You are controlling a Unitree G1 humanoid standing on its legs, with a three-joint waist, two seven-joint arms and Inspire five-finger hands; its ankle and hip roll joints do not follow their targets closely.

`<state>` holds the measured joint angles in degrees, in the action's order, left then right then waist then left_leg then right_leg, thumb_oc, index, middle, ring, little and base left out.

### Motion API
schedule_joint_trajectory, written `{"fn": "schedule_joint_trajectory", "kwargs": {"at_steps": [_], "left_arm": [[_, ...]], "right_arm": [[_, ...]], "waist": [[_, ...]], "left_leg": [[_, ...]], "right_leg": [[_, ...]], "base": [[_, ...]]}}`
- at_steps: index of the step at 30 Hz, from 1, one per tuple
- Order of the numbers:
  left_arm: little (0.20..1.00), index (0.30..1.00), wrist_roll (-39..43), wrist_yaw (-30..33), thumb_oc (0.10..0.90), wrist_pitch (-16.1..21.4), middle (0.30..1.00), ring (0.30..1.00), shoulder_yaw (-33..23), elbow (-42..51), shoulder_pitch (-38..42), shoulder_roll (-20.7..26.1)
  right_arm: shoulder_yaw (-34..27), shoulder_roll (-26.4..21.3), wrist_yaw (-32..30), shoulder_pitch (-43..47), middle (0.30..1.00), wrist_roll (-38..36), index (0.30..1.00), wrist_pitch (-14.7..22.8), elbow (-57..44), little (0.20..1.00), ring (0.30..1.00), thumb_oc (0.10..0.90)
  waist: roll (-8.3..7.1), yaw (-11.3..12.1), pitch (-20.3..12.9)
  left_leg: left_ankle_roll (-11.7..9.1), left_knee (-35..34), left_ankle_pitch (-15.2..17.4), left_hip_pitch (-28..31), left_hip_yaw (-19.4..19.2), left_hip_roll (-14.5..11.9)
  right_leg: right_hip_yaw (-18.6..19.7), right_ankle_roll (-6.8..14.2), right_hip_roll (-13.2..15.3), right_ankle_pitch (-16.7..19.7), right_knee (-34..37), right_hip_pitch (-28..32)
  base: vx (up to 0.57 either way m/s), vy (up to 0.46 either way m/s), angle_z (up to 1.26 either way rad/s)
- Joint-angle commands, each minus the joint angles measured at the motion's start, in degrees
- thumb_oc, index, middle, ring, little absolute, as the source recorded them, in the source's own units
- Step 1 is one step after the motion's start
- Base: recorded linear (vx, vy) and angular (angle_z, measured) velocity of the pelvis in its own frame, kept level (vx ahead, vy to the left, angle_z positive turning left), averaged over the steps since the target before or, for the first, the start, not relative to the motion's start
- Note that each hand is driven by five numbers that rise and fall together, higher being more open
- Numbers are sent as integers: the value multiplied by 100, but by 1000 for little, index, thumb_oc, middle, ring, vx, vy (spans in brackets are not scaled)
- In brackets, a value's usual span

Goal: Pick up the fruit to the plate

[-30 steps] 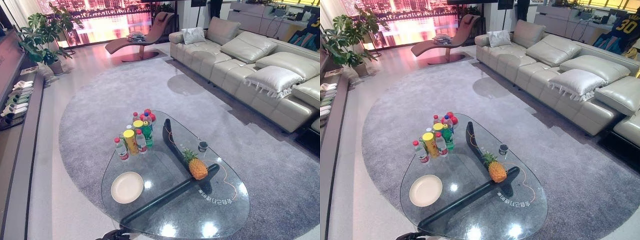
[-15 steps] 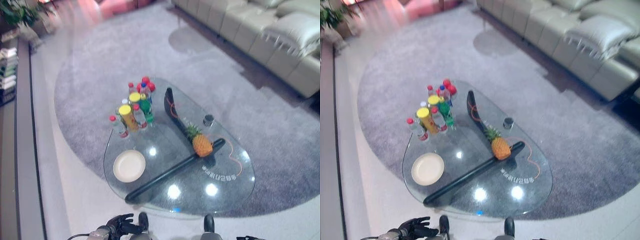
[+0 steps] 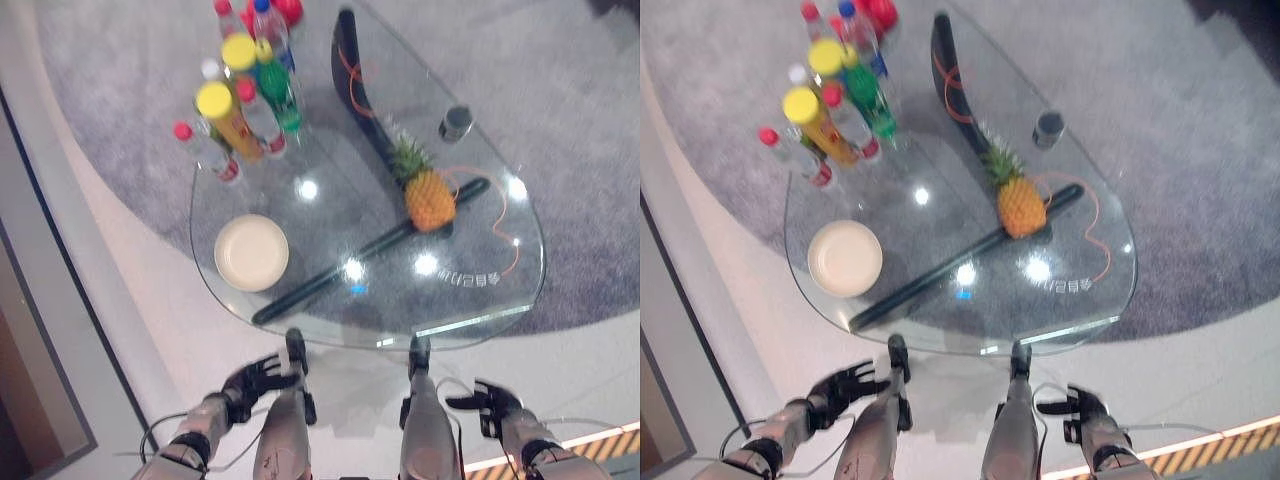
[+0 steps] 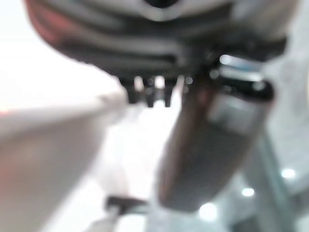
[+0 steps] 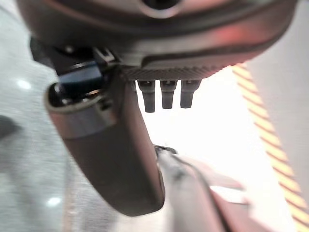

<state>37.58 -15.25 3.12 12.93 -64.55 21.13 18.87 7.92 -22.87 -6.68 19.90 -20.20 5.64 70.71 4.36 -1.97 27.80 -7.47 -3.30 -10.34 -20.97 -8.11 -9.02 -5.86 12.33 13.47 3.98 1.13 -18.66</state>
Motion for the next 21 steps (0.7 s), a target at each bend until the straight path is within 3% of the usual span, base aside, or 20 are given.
{"fn": "schedule_joint_trajectory", "kwargs": {"at_steps": [1, 8, 13, 21], "left_arm": [[900, 900, 524, 479, 800, 333, 900, 900, -341, -139, 75, 258], [900, 900, 580, 1419, 800, 671, 900, 900, -608, -15, 207, 328], [900, 900, 578, 1789, 800, 803, 900, 900, -672, 76, 343, 387], [900, 900, 628, 2039, 800, 1004, 900, 900, -654, 212, 409, 412]], "right_arm": [[-92, -123, -578, -104, 900, -337, 900, 505, -212, 900, 900, 800], [-101, -24, -945, 50, 900, -356, 900, 716, -453, 900, 900, 800], [-39, 2, -1135, 185, 900, -479, 900, 697, -564, 900, 900, 800], [-98, -42, -1203, 357, 900, -524, 900, 853, -503, 900, 900, 800]], "waist": [[-287, 37, 72], [-401, 18, 185], [-441, 1, 199], [-402, 36, 199]], "left_leg": [[-114, 871, 462, -781, 588, 51], [-110, 1817, 739, -1513, 831, 122], [-97, 2414, 922, -1945, 948, 108], [-40, 2761, 1028, -2368, 1042, 124]], "right_leg": [[62, -77, 246, 366, -802, -1115], [210, -134, 185, 210, -1446, -1788], [291, -188, 136, 64, -1906, -2173], [319, -257, 35, -105, -2347, -2638]], "base": [[-77, -21, 1], [-43, -32, 5], [-9, -23, 4], [-16, -6, -2]]}}
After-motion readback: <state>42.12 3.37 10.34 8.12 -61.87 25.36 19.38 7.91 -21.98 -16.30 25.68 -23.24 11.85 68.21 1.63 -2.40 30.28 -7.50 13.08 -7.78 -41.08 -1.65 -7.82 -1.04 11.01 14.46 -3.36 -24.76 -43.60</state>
